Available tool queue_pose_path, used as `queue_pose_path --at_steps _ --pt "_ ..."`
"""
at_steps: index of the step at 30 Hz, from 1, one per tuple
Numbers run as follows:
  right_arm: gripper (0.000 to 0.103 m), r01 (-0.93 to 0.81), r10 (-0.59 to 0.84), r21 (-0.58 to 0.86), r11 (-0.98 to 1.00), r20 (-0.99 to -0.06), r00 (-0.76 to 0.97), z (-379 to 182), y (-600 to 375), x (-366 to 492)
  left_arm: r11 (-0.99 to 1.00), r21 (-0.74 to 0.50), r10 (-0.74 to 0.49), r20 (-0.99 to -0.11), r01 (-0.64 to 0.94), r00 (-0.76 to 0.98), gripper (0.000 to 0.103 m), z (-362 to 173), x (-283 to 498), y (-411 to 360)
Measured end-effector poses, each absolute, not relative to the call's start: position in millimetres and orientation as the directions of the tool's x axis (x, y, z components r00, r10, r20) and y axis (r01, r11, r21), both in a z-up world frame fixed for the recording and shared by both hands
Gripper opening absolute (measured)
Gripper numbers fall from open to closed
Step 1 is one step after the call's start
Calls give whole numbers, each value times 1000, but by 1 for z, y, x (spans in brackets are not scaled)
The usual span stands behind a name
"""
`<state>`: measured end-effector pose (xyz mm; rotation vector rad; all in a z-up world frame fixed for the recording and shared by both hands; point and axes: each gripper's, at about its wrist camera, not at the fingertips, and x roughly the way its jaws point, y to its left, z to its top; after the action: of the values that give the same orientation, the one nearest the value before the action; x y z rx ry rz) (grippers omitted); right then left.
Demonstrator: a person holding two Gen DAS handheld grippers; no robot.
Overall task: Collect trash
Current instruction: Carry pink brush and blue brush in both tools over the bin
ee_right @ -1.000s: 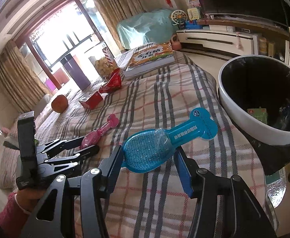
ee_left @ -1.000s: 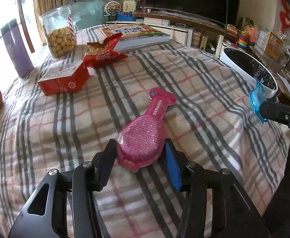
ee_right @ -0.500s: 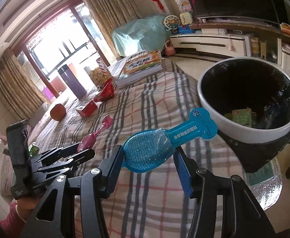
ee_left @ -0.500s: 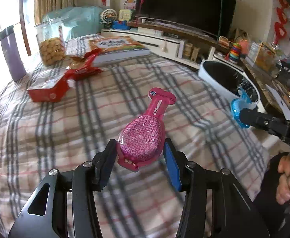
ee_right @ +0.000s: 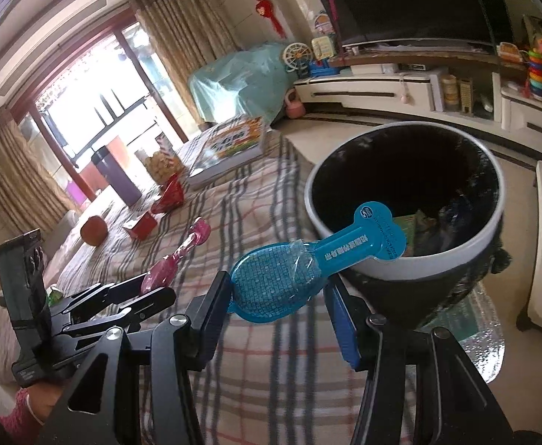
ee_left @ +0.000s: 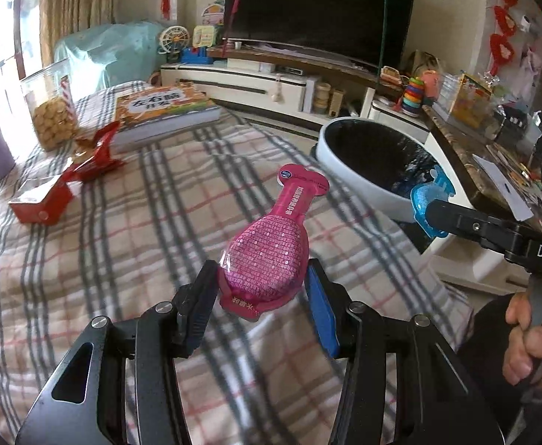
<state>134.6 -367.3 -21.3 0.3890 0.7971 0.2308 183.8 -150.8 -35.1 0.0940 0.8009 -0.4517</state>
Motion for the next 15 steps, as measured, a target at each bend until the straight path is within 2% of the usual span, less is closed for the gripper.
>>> queue_pose_path --at_steps 15 --pt "53 -10 303 423 906 -634 712 -17 -408 129 873 -78 -393 -698 481 599 47 -23 182 -196"
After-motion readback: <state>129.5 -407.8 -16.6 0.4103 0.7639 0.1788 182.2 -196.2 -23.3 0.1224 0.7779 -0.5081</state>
